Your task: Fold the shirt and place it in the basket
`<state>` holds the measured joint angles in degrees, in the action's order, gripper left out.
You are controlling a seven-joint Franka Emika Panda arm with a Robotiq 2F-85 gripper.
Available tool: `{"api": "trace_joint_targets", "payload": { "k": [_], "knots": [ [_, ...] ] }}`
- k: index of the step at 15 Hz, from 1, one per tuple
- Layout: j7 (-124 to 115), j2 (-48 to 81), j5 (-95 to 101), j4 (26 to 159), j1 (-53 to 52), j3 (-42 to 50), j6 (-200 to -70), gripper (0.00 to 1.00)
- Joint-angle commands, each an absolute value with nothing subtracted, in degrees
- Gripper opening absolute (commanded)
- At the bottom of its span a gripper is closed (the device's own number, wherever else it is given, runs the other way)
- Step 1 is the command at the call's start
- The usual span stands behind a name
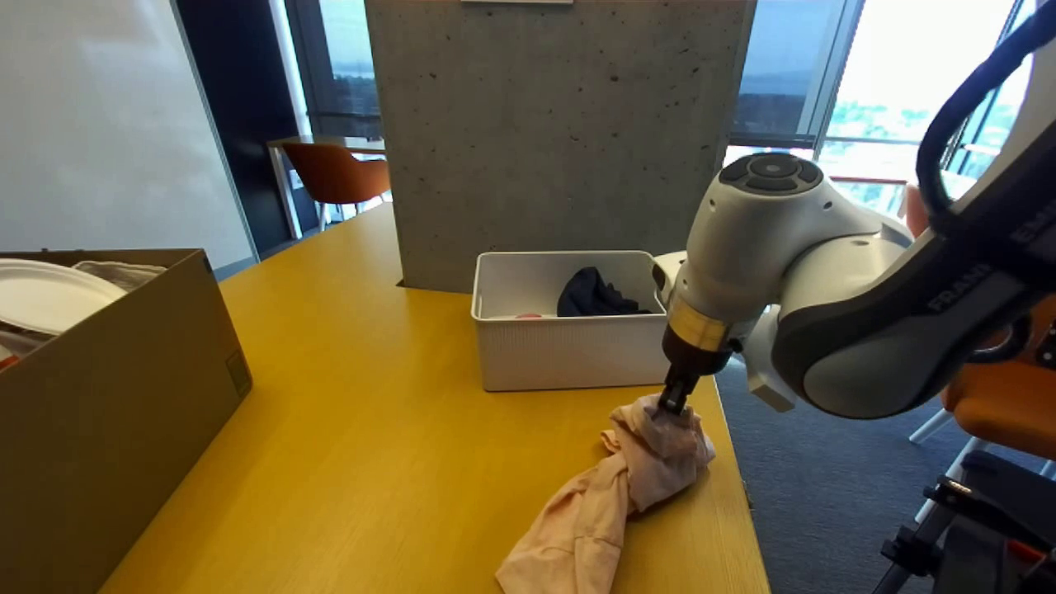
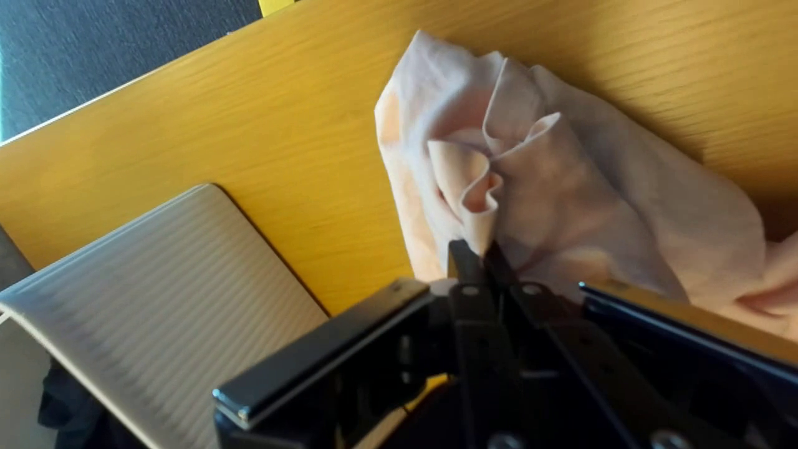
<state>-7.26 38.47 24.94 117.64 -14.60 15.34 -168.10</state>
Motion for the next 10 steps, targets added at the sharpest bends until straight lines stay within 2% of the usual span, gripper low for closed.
{"api": "trace_joint_targets", "payload": {
  "k": [1, 2, 3, 6, 10],
  "knots": [
    [-2.6, 47.2, 20.9, 110.6, -9.5, 10.9, -171.3, 0.01],
    [-2.1, 48.3, 20.3, 110.0, -9.4, 10.5, -171.8, 0.01],
    [-2.2, 48.1, 19.9, 110.6, -10.4, 11.0, -172.3, 0.26],
    [-6.3, 39.8, 20.6, 121.0, -18.8, 17.8, -174.5, 0.44],
    [-10.0, 30.8, 22.4, 130.8, -30.8, 28.6, -173.2, 0.73]
  ]
}}
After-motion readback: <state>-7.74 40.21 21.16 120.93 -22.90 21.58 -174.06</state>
